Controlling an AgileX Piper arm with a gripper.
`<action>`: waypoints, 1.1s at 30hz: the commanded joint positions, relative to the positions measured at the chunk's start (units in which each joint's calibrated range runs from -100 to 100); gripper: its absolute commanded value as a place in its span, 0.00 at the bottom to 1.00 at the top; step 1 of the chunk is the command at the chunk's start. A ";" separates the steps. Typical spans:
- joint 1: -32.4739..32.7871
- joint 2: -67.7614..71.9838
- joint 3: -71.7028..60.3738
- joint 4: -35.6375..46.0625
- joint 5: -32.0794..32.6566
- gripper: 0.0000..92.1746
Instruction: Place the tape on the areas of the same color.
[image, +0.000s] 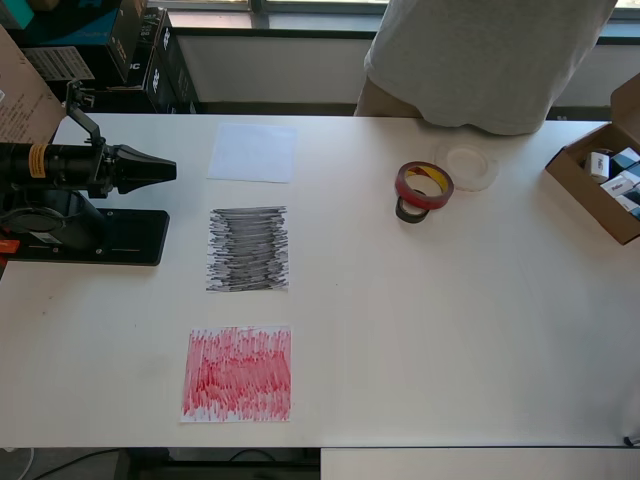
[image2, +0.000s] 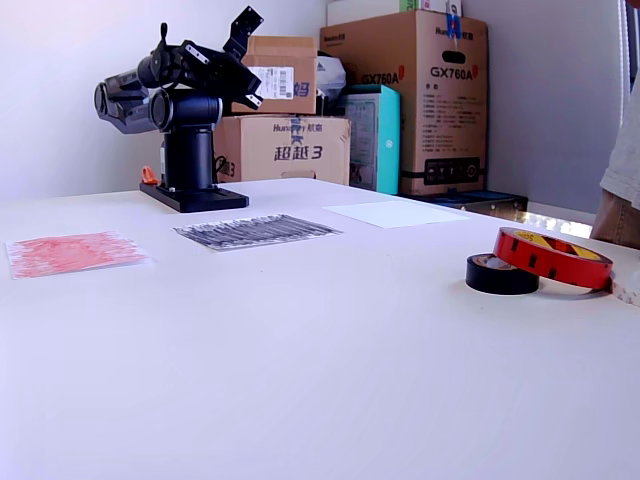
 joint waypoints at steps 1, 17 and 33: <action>-0.01 -0.24 -0.74 -1.03 0.07 0.01; 1.65 26.79 -24.27 -0.77 0.72 0.01; 2.12 53.27 -79.25 37.24 0.80 0.00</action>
